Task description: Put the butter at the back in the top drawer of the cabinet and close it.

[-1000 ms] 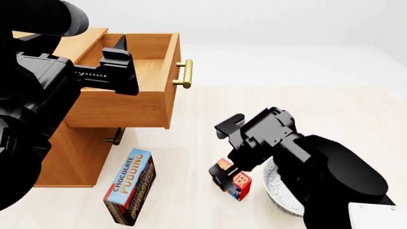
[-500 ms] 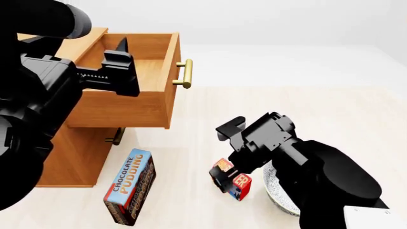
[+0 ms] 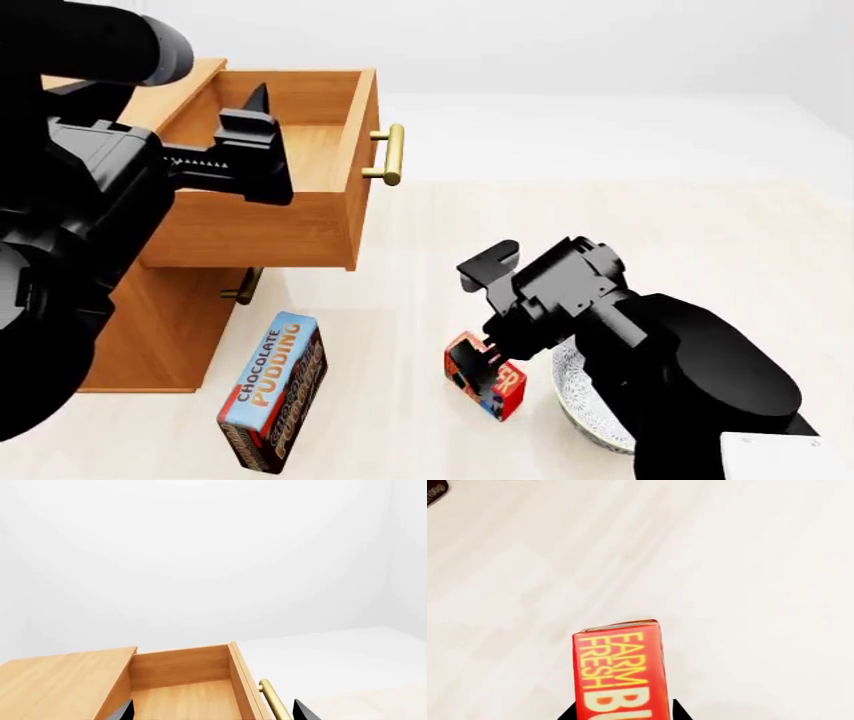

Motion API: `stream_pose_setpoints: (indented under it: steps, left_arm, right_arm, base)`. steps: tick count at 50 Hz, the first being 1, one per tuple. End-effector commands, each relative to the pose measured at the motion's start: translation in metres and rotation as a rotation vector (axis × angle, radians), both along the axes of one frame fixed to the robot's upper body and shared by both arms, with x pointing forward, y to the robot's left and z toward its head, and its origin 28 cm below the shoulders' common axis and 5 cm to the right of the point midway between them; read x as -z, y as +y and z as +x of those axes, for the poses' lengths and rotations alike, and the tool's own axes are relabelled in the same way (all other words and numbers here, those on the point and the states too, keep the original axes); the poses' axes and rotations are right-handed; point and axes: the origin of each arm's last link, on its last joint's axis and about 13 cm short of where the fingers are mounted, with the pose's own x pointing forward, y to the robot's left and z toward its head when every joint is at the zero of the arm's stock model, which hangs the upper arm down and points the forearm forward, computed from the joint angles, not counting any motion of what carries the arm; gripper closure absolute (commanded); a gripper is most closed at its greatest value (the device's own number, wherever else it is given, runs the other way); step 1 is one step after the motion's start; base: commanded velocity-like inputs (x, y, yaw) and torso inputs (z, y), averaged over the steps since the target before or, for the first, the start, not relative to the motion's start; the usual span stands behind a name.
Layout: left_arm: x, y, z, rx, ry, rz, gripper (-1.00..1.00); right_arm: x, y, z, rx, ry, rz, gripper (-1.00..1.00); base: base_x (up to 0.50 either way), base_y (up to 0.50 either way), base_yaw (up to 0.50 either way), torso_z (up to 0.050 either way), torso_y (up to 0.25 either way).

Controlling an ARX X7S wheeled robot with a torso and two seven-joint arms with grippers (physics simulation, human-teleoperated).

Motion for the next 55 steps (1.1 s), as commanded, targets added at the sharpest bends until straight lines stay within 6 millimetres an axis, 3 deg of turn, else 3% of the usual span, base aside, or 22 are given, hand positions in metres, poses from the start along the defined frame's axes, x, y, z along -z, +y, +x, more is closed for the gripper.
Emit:
stream_pose_setpoints:
  steps: [1, 8, 15, 35, 55]
  left_arm:
    - [0.001, -0.001, 0.0, 0.002, 0.003, -0.001, -1.0]
    - [0.003, -0.001, -0.001, 0.004, 0.006, 0.001, -1.0]
    - [0.005, -0.001, -0.001, 0.004, 0.011, 0.003, -1.0]
    - [0.005, -0.002, -0.012, 0.006, -0.027, 0.018, -1.0]
    - [0.036, -0.012, -0.015, -0.039, -0.127, 0.134, -1.0]
  right_arm:
    - [-0.002, 0.009, 0.002, -0.025, -0.031, 0.048, 1.0]
    - [-0.006, 0.01, 0.005, -0.015, -0.079, 0.064, 1.0]
    - [-0.028, 0.013, 0.009, 0.004, -0.167, 0.095, 1.0]
    - [-0.108, 0.007, -0.027, 0.201, -0.538, 0.204, 1.0]
    - [-0.171, -0.005, -0.082, 0.32, -0.889, 0.331, 1.0]
  base:
    - [0.0, 0.0, 0.0, 0.0, 0.0]
    - [0.0, 0.0, 0.0, 0.0, 0.0]
    - [0.0, 0.0, 0.0, 0.0, 0.0]
    - [0.0, 0.0, 0.0, 0.0, 0.0]
    - [0.0, 0.0, 0.0, 0.0, 0.001]
